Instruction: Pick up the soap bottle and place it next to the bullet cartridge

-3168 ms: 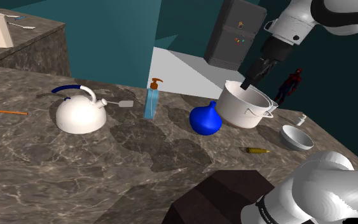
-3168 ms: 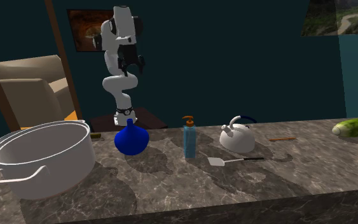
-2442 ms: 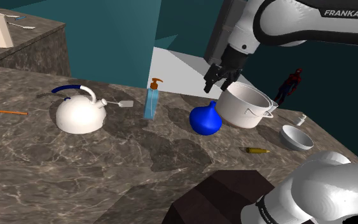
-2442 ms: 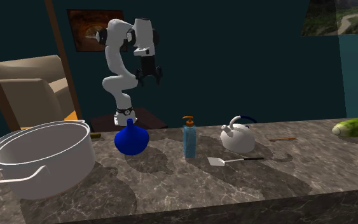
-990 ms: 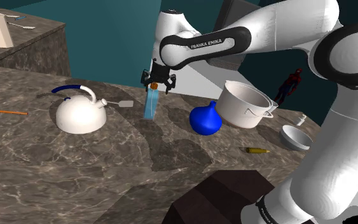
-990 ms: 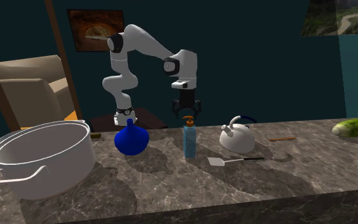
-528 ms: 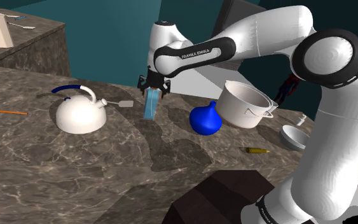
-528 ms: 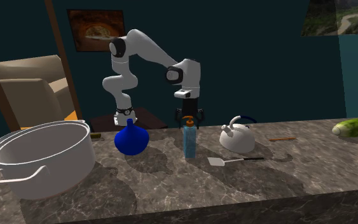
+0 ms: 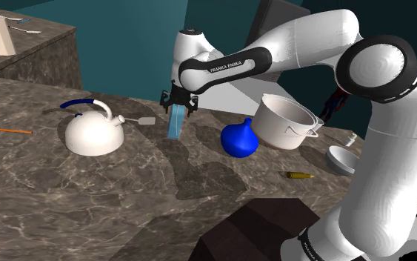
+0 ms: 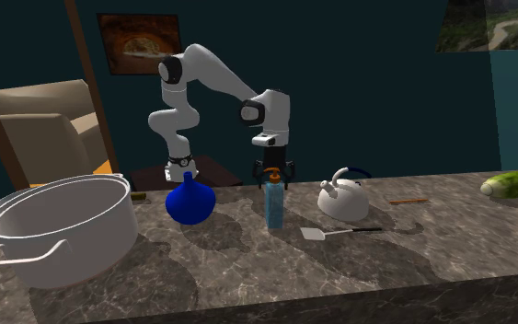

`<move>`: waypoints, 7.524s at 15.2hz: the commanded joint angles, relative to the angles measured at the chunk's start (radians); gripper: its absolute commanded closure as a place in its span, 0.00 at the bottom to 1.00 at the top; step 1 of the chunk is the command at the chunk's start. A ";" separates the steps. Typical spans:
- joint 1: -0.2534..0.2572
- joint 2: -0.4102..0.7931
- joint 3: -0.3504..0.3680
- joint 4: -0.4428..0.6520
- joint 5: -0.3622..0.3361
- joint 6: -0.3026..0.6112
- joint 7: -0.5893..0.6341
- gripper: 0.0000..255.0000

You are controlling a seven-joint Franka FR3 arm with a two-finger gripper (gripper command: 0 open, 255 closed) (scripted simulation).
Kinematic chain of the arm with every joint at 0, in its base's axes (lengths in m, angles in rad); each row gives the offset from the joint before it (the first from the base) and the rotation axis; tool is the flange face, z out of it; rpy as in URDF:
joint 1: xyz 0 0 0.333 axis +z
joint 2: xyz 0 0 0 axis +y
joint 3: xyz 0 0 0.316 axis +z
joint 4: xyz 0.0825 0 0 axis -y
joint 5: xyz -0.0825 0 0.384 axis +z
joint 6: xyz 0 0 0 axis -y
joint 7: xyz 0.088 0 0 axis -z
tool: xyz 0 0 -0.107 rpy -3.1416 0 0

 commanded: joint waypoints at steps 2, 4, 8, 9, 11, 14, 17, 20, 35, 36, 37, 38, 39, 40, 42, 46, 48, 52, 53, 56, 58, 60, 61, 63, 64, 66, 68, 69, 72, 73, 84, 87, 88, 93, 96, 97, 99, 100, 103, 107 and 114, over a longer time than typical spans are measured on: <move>0.000 0.000 0.000 0.000 0.000 0.000 0.000 1.00; 0.000 0.000 0.000 0.000 0.000 0.000 0.000 1.00; 0.000 0.000 0.000 0.000 0.000 0.000 0.000 1.00; 0.001 0.000 0.000 0.000 0.000 -0.001 0.001 1.00; 0.000 0.000 0.000 0.000 0.000 0.000 0.000 1.00; -0.003 -0.018 0.005 0.015 0.012 -0.031 -0.011 1.00; -0.005 -0.035 0.010 0.032 0.023 -0.063 -0.022 1.00; -0.006 -0.050 0.014 0.051 0.033 -0.096 -0.032 1.00; -0.007 -0.101 0.028 0.182 0.070 -0.270 -0.078 1.00; -0.006 -0.102 0.029 0.193 0.072 -0.283 -0.081 1.00; -0.005 -0.104 0.029 0.204 0.074 -0.295 -0.083 1.00; -0.005 -0.105 0.030 0.216 0.075 -0.308 -0.086 1.00; -0.004 -0.106 0.030 0.228 0.076 -0.320 -0.088 1.00; -0.003 -0.107 0.031 0.240 0.077 -0.333 -0.091 1.00; -0.002 -0.108 0.032 0.266 0.079 -0.359 -0.095 1.00; 0.003 -0.106 0.033 0.322 0.082 -0.413 -0.104 1.00; 0.006 -0.103 0.034 0.352 0.082 -0.440 -0.109 1.00; 0.013 -0.095 0.035 0.419 0.081 -0.497 -0.117 1.00; 0.015 -0.091 0.036 0.437 0.080 -0.512 -0.119 1.00; 0.022 -0.080 0.036 0.494 0.077 -0.558 -0.125 1.00; 0.028 -0.070 0.036 0.536 0.074 -0.590 -0.129 1.00; 0.035 -0.058 0.036 0.581 0.070 -0.623 -0.133 1.00; 0.038 -0.051 0.036 0.605 0.068 -0.641 -0.135 1.00; 0.047 -0.035 0.036 0.657 0.063 -0.676 -0.140 1.00; 0.052 -0.026 0.035 0.684 0.059 -0.695 -0.142 1.00; 0.063 -0.006 0.034 0.745 0.052 -0.735 -0.147 1.00; 0.075 0.016 0.033 0.803 0.044 -0.771 -0.152 1.00; 0.041 -0.048 0.035 0.705 0.066 -0.734 -0.161 1.00; -0.038 -0.204 0.030 0.483 0.125 -0.653 -0.204 1.00; -0.059 -0.250 0.025 0.423 0.143 -0.633 -0.221 1.00; -0.185 -0.643 -0.101 -0.038 0.272 -0.518 -0.456 1.00; -0.204 -0.727 -0.146 -0.123 0.284 -0.509 -0.522 1.00; -0.210 -0.753 -0.162 -0.149 0.286 -0.507 -0.544 1.00; -0.238 -0.870 -0.243 -0.258 0.283 -0.506 -0.654 1.00; -0.256 -0.930 -0.294 -0.310 0.272 -0.510 -0.719 1.00; -0.262 -0.949 -0.311 -0.324 0.267 -0.511 -0.741 1.00; -0.275 -0.983 -0.346 -0.351 0.255 -0.515 -0.785 1.00; -0.281 -0.998 -0.364 -0.362 0.249 -0.518 -0.807 1.00; -0.302 -1.040 -0.419 -0.389 0.226 -0.525 -0.874 1.00; -0.329 -1.081 -0.495 -0.410 0.192 -0.535 -0.965 1.00; -0.375 -1.113 -0.636 -0.404 0.127 -0.548 -1.129 1.00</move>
